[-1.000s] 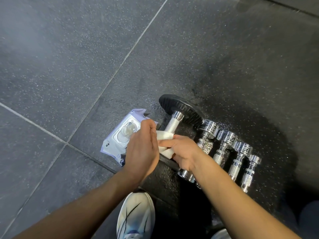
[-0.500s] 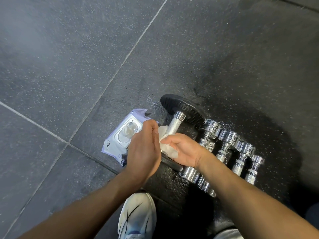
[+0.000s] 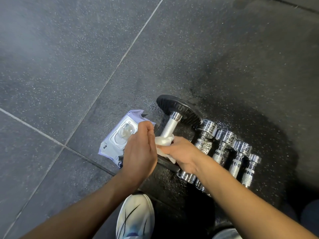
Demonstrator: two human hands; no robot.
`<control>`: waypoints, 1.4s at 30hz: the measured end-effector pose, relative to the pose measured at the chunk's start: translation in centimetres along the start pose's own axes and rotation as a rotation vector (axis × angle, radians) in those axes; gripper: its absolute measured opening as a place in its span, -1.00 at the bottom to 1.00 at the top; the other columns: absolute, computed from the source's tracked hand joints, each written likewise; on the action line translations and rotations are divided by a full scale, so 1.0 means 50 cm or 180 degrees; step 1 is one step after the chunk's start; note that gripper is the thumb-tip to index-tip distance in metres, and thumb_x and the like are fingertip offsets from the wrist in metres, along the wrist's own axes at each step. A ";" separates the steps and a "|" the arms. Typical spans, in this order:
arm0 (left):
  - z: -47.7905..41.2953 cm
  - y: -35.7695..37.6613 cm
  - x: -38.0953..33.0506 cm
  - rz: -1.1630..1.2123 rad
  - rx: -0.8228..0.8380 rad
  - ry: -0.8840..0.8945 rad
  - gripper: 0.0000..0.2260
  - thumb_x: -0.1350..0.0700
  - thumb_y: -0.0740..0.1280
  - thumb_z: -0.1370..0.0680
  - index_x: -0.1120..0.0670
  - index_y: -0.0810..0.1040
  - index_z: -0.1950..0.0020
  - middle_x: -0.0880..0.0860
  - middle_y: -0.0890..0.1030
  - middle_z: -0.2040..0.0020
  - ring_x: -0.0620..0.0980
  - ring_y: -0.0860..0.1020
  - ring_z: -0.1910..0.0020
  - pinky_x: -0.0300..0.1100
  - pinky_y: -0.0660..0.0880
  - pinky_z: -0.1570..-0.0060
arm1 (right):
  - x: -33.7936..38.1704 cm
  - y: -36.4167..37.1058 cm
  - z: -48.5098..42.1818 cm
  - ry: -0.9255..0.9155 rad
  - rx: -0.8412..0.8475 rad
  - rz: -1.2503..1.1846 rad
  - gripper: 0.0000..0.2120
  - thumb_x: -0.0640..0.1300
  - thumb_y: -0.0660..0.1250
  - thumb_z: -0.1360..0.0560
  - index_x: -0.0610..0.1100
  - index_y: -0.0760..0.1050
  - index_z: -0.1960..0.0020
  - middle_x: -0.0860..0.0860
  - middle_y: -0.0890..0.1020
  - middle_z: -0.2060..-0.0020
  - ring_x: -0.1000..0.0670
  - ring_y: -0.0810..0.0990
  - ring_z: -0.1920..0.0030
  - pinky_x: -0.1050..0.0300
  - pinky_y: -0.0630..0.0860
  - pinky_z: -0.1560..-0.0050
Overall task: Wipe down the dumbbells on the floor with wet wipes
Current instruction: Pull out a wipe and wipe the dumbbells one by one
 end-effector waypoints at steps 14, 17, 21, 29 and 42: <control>-0.002 -0.003 0.004 0.0073 0.0002 -0.0156 -0.83 0.11 0.12 -0.71 -0.15 0.25 0.01 -0.02 0.49 0.28 0.09 0.49 0.30 0.20 0.46 0.25 | 0.010 0.026 -0.033 0.0194 0.0281 -0.0298 -0.75 -0.35 0.47 -0.47 -0.36 0.64 -0.14 -0.28 0.69 0.07 -0.14 0.66 0.12 0.06 0.58 0.10; -0.003 -0.004 0.005 0.0081 0.0019 -0.0132 -0.83 0.11 0.12 -0.71 -0.15 0.26 0.00 -0.04 0.48 0.28 0.09 0.48 0.30 0.19 0.46 0.24 | 0.014 0.020 -0.024 0.0118 -0.0029 -0.0019 -0.77 -0.23 0.58 -0.43 -0.25 0.69 -0.06 -0.25 0.74 0.02 -0.11 0.72 0.09 0.03 0.61 0.04; -0.002 -0.001 0.001 0.0024 0.0064 -0.0063 -0.84 0.09 0.11 -0.71 -0.16 0.24 0.00 -0.06 0.45 0.30 0.08 0.47 0.31 0.18 0.46 0.25 | 0.009 -0.006 -0.003 0.0044 -0.0195 0.0362 -0.62 -0.11 0.68 -0.31 -0.16 0.66 -0.06 -0.11 0.77 0.08 -0.08 0.76 0.01 -0.03 0.66 -0.08; -0.004 0.000 0.002 -0.0003 0.0050 -0.0056 -0.84 0.09 0.10 -0.71 -0.16 0.24 0.00 -0.06 0.46 0.30 0.06 0.47 0.31 0.16 0.45 0.25 | 0.007 -0.038 0.043 -0.0165 -0.0772 0.0353 -0.70 -0.24 0.63 -0.38 -0.23 0.57 -0.01 -0.16 0.73 0.17 -0.01 0.72 0.18 0.18 0.68 0.14; -0.001 -0.003 -0.002 -0.0024 0.0139 -0.0187 -0.85 0.05 0.08 -0.70 -0.19 0.22 0.01 -0.04 0.52 0.26 0.12 0.51 0.26 0.19 0.48 0.19 | -0.007 -0.046 0.037 0.0045 -0.0656 0.0952 -0.02 0.08 0.72 -0.21 -0.06 0.38 -0.52 -0.01 0.54 -0.41 -0.01 0.57 -0.33 0.02 0.48 -0.40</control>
Point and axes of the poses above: each hand's wrist, its own z-axis away from the middle knuckle, its own y-axis out of the palm, x = y × z, the point moved 3 cm from there along -z, towards the middle knuckle
